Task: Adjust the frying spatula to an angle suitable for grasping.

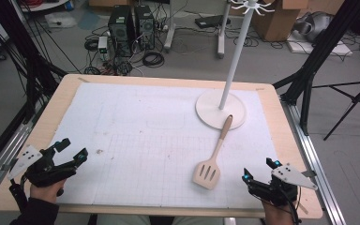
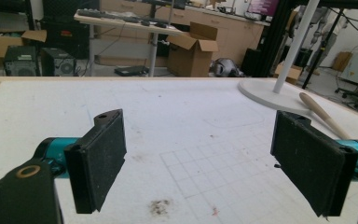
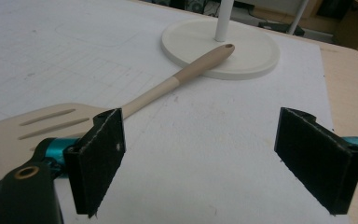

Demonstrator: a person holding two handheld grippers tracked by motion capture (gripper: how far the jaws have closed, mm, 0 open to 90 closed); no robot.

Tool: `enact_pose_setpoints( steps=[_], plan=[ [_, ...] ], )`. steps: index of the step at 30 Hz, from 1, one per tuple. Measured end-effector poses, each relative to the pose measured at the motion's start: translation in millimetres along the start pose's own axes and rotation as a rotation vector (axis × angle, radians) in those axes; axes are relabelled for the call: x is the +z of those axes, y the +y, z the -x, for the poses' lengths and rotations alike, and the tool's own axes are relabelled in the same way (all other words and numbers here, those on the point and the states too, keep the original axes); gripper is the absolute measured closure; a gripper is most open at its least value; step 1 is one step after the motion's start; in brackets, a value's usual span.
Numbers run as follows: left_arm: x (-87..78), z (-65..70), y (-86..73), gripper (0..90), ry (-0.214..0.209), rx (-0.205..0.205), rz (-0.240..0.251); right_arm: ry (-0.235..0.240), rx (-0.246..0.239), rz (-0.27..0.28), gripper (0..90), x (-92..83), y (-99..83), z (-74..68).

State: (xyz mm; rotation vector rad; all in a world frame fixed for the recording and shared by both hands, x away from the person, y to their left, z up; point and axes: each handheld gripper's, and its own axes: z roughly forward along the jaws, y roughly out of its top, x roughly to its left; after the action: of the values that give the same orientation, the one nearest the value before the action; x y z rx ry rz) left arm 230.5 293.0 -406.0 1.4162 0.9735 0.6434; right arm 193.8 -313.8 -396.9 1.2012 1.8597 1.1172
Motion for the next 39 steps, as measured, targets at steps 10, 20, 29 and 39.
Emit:
enact_pose_setpoints(
  steps=[10, 20, 29, 39],
  plan=[
    [22.9, 21.9, 0.6, 18.5, -0.056, 0.033, -0.06, -0.009, 0.008, -0.022, 16.4, 3.3, -1.2, 2.8],
    [20.6, 20.7, -3.1, 18.6, -0.057, 0.032, -0.071, 0.094, -0.009, -0.061, 28.4, 29.1, 4.3, -5.2],
    [21.5, 18.6, -5.3, 20.1, -0.054, 0.038, -0.087, 0.252, -0.066, -0.128, 77.0, 70.0, 9.7, 1.2],
    [20.0, 14.6, -5.9, 20.2, -0.049, 0.033, -0.09, 0.358, -0.16, -0.215, 89.5, 100.2, 5.9, -8.8]
  ],
)
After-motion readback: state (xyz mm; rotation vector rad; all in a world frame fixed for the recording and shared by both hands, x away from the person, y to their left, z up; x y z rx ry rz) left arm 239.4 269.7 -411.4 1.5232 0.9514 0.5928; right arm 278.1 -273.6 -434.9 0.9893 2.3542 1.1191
